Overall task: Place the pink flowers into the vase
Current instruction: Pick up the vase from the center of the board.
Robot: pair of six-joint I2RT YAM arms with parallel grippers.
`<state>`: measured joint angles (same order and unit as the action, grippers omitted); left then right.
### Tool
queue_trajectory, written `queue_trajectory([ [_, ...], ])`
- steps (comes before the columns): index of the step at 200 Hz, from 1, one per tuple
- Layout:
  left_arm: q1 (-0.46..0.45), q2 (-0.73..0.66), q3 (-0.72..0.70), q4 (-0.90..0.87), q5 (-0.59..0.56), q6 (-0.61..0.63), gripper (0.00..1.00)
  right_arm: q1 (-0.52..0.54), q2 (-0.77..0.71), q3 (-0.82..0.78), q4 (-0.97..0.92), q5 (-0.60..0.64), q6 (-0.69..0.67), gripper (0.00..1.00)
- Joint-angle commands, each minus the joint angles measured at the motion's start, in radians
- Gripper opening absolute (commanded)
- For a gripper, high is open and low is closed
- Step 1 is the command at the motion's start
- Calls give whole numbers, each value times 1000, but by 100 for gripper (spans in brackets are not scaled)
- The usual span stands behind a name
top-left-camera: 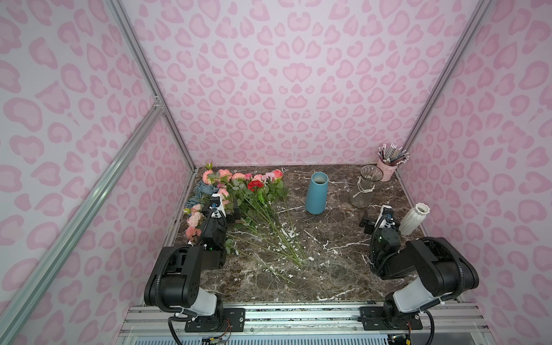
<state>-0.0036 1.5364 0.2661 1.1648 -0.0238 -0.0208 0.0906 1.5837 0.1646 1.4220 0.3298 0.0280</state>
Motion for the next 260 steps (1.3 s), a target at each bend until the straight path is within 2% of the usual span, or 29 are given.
queue_trajectory([
  [1,3,-1,4,23,8,-1,97,0,-2,0,48,13,-8,99],
  [42,4,-7,-1,29,16,0,97,0,-1,-2,51,13,-8,99],
  [65,2,-54,20,-49,51,18,97,15,-15,-14,74,41,-20,99],
  [91,1,-110,14,-89,6,-6,97,25,-58,-50,102,64,-25,99],
  [115,-9,-202,42,-217,0,-8,97,60,-142,-43,25,87,-64,99],
  [135,-43,-304,54,-274,-49,-38,97,133,-210,-21,-25,174,-136,99],
  [161,-106,-379,183,-470,-94,-82,97,190,-278,1,-49,251,-147,99],
  [186,-180,-422,330,-653,-100,-106,97,232,-407,82,-322,269,-85,99],
  [208,-236,-452,428,-749,-92,-177,97,240,-507,190,-637,132,24,99],
  [218,-258,-459,479,-814,-100,-212,97,250,-531,230,-731,136,97,99],
  [236,-281,-473,551,-901,-120,-282,97,263,-553,367,-1032,175,272,99],
  [250,-286,-484,616,-1033,-215,-415,97,269,-549,467,-1207,112,311,99],
  [260,-285,-484,691,-1179,-289,-522,97,273,-555,530,-1322,132,371,99],
])
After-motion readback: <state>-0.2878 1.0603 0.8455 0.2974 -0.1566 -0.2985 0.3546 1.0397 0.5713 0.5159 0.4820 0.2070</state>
